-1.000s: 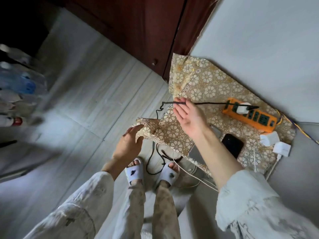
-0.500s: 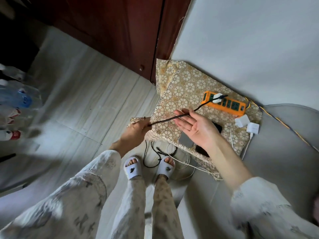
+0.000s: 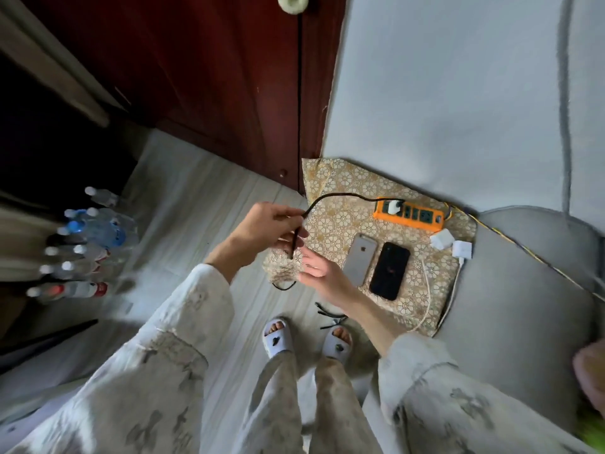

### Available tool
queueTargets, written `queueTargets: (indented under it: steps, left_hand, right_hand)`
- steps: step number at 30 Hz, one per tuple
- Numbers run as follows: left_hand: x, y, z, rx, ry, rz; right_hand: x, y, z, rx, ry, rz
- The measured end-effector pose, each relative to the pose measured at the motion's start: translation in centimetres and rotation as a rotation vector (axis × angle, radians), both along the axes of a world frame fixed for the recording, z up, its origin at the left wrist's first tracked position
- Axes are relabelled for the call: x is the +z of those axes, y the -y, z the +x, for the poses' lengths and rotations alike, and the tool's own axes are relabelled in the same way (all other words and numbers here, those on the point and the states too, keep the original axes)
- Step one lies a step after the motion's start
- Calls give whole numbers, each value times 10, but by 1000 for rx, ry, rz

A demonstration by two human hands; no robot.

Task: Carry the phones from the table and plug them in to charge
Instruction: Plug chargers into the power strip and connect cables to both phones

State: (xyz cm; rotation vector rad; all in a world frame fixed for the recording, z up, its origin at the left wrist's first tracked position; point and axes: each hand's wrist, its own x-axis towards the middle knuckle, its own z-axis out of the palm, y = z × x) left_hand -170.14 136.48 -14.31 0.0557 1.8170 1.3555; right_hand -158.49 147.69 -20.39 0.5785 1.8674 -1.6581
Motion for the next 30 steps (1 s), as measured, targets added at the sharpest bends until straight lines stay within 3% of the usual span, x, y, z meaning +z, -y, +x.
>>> queueTargets:
  steps: [6, 10, 14, 16, 20, 22, 26, 30]
  left_hand:
    - [52, -27, 4, 42, 158, 210]
    - [73, -35, 5, 100, 174, 285]
    - [77, -28, 19, 93, -18, 132]
    - [73, -14, 34, 1, -72, 71]
    - [68, 9, 64, -257, -69, 141]
    - [71, 3, 65, -292, -219, 59]
    - [96, -14, 50, -118, -544, -59]
    - [128, -17, 38, 59, -572, 58]
  right_hand:
    - [37, -13, -1, 48, -294, 196]
    - [64, -27, 8, -17, -297, 183]
    - [101, -45, 12, -245, -215, -72]
    - [123, -57, 10, -345, -244, -172]
    - [166, -79, 2, -454, -305, -271]
    - [183, -86, -5, -478, -303, -311]
    - [208, -91, -15, -550, -325, -436]
    - [210, -95, -13, -502, -351, -302]
